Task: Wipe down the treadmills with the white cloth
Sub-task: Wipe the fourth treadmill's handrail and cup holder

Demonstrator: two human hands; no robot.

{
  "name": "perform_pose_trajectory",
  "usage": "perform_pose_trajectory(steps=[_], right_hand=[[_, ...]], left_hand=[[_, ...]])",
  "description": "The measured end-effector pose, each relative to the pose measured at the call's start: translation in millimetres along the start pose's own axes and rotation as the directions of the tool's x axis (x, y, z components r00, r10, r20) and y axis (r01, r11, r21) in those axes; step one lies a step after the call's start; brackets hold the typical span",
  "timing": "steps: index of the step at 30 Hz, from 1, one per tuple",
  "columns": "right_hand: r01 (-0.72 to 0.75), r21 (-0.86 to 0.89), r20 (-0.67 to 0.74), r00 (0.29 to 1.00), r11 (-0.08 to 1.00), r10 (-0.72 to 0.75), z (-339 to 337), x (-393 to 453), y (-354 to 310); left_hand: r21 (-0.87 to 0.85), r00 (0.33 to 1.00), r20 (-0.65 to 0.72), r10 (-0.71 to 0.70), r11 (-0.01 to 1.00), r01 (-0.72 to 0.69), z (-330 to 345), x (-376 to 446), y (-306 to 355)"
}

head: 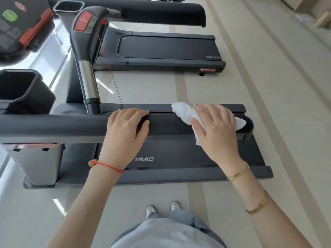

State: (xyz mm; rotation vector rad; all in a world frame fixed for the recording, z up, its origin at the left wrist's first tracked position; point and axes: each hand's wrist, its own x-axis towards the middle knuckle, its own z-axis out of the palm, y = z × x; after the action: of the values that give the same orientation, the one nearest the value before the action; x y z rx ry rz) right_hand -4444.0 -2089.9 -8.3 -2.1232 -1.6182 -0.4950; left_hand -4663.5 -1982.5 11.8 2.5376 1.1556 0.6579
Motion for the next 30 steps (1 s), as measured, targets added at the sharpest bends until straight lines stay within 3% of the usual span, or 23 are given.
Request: perform_pose_trajectory(steps=[4, 8, 12, 17, 22, 28, 30], right_hand=[[-0.132, -0.101, -0.025, 0.991, 0.986, 0.130, 3, 20, -10], [0.018, -0.018, -0.003, 1.000, 1.000, -0.018, 18, 10, -52], [0.087, -0.001, -0.020, 0.996, 0.996, -0.087, 12, -3, -13], [-0.084, -0.046, -0.130, 0.989, 0.995, 0.077, -3, -8, 56], [-0.264, -0.038, -0.220, 0.943, 0.964, 0.250, 4, -9, 51], [-0.028, -0.033, -0.196, 0.980, 0.999, 0.021, 0, -27, 67], [-0.060, 0.036, -0.139, 0.988, 0.998, 0.064, -6, -13, 80]], left_hand=[[-0.012, 1.000, 0.013, 0.013, 1.000, -0.012, 5, 4, 12], [-0.023, 1.000, 0.011, 0.004, 1.000, -0.003, 9, 6, 23], [-0.018, 1.000, 0.000, 0.002, 1.000, -0.002, 11, 6, 29], [-0.018, 0.999, 0.021, 0.024, 1.000, -0.024, 21, 7, 44], [-0.039, 0.998, 0.033, 0.044, 0.998, -0.043, 32, 13, 64], [-0.043, 0.996, 0.060, 0.069, 0.997, -0.067, 47, 23, 87], [-0.040, 0.994, 0.072, 0.082, 0.996, -0.079, 51, 26, 94]])
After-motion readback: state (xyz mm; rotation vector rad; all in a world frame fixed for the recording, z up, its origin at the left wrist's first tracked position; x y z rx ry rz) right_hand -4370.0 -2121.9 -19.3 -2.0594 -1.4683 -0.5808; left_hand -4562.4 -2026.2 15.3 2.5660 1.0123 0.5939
